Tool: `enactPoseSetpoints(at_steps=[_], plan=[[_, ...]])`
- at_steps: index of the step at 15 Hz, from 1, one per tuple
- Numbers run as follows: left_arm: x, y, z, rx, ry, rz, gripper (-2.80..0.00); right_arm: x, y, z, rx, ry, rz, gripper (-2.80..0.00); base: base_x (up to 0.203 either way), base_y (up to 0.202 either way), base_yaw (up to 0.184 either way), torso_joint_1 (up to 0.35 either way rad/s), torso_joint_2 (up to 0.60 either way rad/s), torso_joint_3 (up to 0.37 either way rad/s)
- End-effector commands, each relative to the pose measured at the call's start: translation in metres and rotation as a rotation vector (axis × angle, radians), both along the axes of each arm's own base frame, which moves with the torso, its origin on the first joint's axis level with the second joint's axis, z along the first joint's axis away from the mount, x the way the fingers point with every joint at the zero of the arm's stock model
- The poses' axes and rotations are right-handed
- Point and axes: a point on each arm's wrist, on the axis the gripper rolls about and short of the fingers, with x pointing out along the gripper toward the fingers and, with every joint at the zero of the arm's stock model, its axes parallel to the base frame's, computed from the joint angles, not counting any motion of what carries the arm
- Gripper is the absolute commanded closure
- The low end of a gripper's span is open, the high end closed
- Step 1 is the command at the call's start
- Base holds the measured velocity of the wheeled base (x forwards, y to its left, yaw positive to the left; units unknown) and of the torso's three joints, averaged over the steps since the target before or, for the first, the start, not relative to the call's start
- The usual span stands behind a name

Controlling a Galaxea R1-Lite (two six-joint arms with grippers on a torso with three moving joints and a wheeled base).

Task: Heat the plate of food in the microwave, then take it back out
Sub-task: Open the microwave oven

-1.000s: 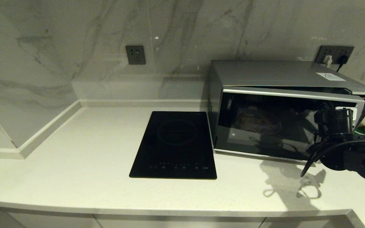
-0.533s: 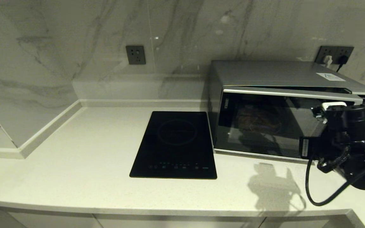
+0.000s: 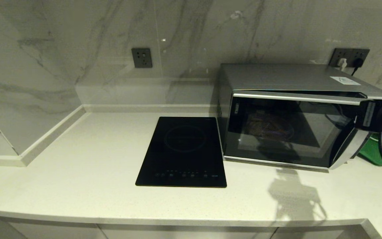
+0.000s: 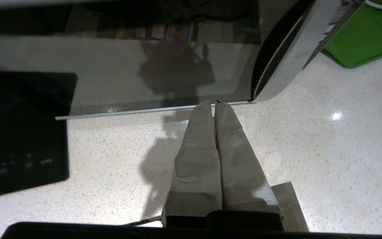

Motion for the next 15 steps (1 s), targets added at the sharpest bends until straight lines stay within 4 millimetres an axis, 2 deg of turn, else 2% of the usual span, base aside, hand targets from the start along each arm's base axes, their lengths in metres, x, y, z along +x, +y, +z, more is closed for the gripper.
enactPoseSetpoints(at_steps=[1, 4, 5, 10, 15], plan=[[0.0, 0.0, 0.0, -0.001, -0.001, 0.0, 0.0, 0.027, -0.007, 0.015, 0.051, -0.014, -0.05, 0.0, 0.0, 0.0, 0.0, 0.0, 0.0, 0.0], [0.0, 0.0, 0.0, -0.001, -0.001, 0.0, 0.0, 0.059, -0.014, 0.038, 0.187, -0.047, -0.087, 0.0, 0.0, 0.0, 0.0, 0.0, 0.0, 0.0], [0.0, 0.0, 0.0, -0.001, -0.001, 0.0, 0.0, 0.071, -0.015, 0.04, 0.228, -0.043, -0.094, 0.0, 0.0, 0.0, 0.0, 0.0, 0.0, 0.0], [0.0, 0.0, 0.0, -0.001, -0.001, 0.0, 0.0, 0.116, -0.013, 0.032, 0.323, -0.036, -0.125, 0.0, 0.0, 0.0, 0.0, 0.0, 0.0, 0.0], [0.0, 0.0, 0.0, -0.001, -0.001, 0.0, 0.0, 0.135, -0.028, 0.029, 0.376, -0.045, -0.138, 0.0, 0.0, 0.0, 0.0, 0.0, 0.0, 0.0]])
